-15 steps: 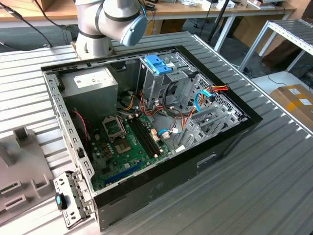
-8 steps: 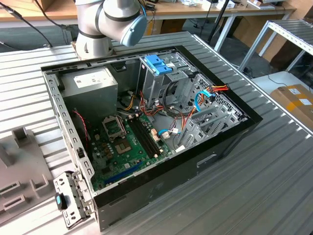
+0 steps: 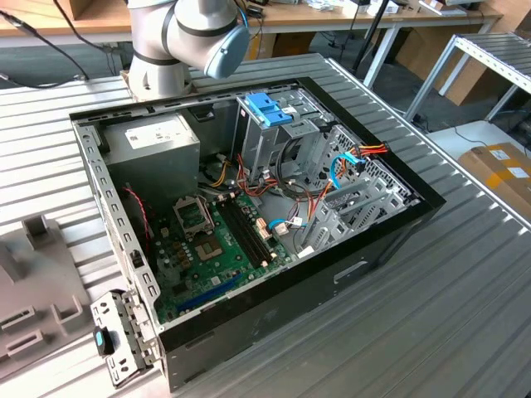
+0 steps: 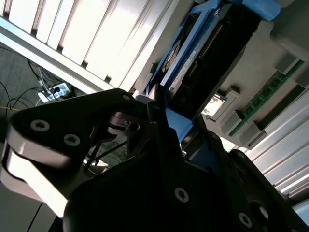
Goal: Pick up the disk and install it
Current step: 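Pick up the disk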
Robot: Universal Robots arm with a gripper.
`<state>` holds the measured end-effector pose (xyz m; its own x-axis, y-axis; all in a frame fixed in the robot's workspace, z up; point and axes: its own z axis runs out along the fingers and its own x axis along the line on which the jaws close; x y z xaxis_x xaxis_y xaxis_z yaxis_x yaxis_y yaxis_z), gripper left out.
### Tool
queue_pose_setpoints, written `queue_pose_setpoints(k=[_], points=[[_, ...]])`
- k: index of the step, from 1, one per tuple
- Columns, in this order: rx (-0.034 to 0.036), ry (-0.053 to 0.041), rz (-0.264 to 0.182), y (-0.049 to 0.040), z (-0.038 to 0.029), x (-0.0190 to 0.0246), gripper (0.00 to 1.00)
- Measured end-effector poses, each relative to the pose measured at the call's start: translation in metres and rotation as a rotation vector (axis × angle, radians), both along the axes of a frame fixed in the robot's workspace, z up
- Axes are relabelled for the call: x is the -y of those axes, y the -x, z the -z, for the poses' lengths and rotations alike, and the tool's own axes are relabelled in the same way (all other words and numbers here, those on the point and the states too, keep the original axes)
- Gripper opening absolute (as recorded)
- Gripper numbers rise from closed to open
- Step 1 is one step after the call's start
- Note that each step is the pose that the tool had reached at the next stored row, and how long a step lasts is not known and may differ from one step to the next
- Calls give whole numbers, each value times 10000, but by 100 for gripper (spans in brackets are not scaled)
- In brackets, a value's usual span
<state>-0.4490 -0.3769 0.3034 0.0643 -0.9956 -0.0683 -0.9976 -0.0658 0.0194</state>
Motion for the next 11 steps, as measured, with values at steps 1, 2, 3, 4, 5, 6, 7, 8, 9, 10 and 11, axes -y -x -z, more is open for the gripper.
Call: queue_pose_setpoints(k=[1,2,3,4,5,6,7,8,9,10,11], points=[[-2,1,0,0,18,0,37],[-2,1,1,0,31,0,37],[-4,1,2,0,55,0,37],[-2,0,1,0,64,0,37],[0,1,2,0,66,0,37],[22,-9,1,-2,75,-1,37],[3,3,0,-1,68,1,44],[2,4,1,0,67,0,51],[1,5,1,0,66,0,51],[1,7,1,0,66,0,63],[1,8,1,0,66,0,63]])
